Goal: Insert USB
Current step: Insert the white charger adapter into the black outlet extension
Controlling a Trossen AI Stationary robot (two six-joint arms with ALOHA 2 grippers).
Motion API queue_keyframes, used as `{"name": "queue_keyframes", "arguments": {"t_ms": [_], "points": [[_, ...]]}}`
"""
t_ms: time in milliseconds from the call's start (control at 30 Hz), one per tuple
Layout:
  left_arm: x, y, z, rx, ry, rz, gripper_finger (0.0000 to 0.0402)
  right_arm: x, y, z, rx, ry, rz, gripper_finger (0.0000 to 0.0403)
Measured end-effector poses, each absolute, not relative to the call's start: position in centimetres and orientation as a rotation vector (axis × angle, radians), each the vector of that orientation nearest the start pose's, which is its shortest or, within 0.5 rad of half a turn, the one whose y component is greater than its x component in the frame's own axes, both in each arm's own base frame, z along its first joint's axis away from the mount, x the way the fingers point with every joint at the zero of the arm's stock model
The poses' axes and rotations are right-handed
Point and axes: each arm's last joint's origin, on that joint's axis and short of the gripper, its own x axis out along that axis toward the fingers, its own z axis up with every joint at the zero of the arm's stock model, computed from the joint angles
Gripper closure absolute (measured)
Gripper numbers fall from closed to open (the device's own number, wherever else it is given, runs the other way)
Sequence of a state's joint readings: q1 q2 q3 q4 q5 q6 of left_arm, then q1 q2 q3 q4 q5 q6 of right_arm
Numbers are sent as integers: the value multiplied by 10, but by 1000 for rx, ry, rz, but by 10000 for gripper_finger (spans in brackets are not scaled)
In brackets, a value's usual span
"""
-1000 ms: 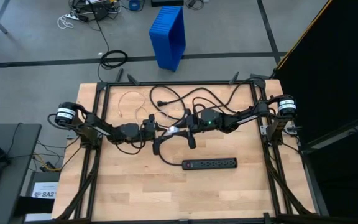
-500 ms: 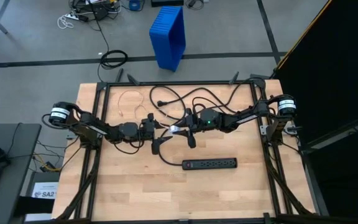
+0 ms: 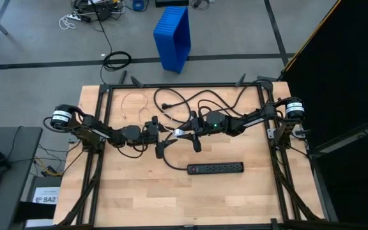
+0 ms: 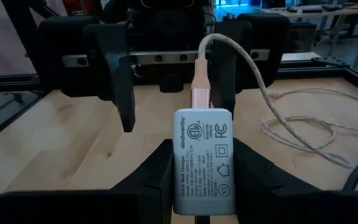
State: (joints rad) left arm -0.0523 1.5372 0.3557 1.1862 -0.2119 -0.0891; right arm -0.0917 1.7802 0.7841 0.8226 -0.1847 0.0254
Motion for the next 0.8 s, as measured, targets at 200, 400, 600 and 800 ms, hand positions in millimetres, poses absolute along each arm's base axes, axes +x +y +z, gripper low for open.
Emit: {"name": "queue_keyframes", "arguments": {"t_ms": [200,400,600,800], "points": [[256,-8,164,-89,-10,160,168,353,-19,175,17,146,163,318],[256,-8,164,-86,-10,162,168,353,-17,175,15,146,165,318],[262,-8,168,-74,-17,163,171,353,-17,176,16,132,161,318],[277,-9,175,-28,42,140,190,353,-17,176,18,132,165,318]]}}
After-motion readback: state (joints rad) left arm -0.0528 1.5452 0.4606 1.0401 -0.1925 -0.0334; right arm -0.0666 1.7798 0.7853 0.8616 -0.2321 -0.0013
